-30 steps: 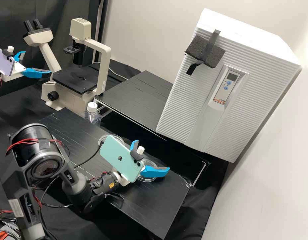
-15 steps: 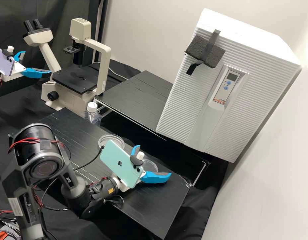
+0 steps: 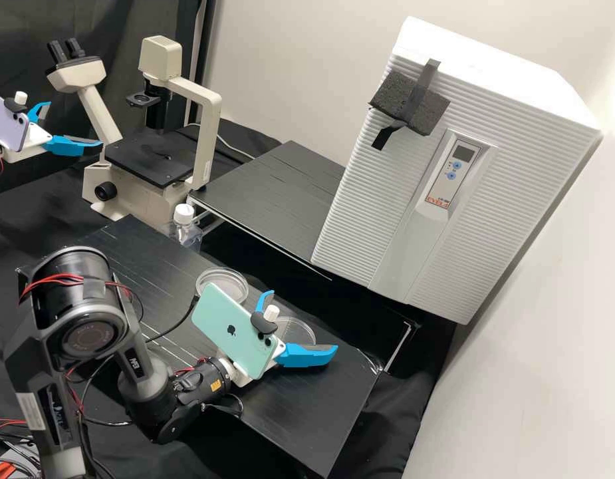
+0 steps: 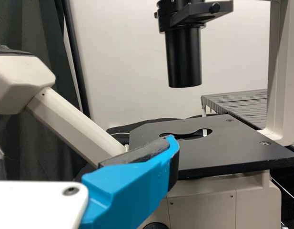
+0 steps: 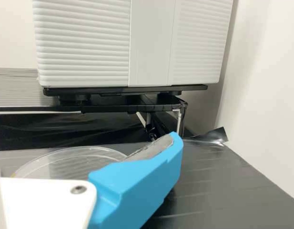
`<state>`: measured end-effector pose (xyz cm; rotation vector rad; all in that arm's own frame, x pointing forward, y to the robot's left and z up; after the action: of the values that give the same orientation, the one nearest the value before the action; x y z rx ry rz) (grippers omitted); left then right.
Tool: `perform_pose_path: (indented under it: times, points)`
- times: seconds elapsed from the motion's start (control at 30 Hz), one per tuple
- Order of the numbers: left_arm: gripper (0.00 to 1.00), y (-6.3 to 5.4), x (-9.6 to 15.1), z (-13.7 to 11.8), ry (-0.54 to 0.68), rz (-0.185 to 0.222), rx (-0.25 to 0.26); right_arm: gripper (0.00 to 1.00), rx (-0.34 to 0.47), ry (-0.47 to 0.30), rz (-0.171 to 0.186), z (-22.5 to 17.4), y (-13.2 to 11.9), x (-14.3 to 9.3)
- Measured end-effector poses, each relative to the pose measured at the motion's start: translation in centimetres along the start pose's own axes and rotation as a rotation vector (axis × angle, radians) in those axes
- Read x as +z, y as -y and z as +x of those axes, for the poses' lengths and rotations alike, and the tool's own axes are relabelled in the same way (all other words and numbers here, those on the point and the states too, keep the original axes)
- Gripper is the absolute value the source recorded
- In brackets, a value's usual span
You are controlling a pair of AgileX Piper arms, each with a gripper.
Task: Close the petri dish lid.
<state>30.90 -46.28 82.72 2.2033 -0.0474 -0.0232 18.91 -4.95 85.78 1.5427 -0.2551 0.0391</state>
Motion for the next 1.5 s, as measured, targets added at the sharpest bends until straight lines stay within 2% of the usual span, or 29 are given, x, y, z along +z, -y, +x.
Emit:
perform_pose_path:
  times: [0.73,0.9,1.1,1.33,1.5]
  points:
    - [1.0,0.0,0.0,0.0,0.0,0.0,0.0,1.0,0.01,0.004,-0.005,-0.2,-0.4,0.0]
    - [1.0,0.0,0.0,0.0,0.0,0.0,0.0,1.0,0.028,0.036,0.029,-0.9,-1.0,-0.1]
    - [1.0,0.0,0.0,0.0,0.0,0.0,0.0,1.0,0.047,0.025,0.023,-1.2,-1.4,-0.3]
    - [1.0,0.0,0.0,0.0,0.0,0.0,0.0,1.0,0.012,0.04,0.029,-1.3,-0.8,0.1]
    - [1.0,0.0,0.0,0.0,0.0,0.0,0.0,1.0,-0.02,0.043,0.018,-1.2,-0.5,0.4]
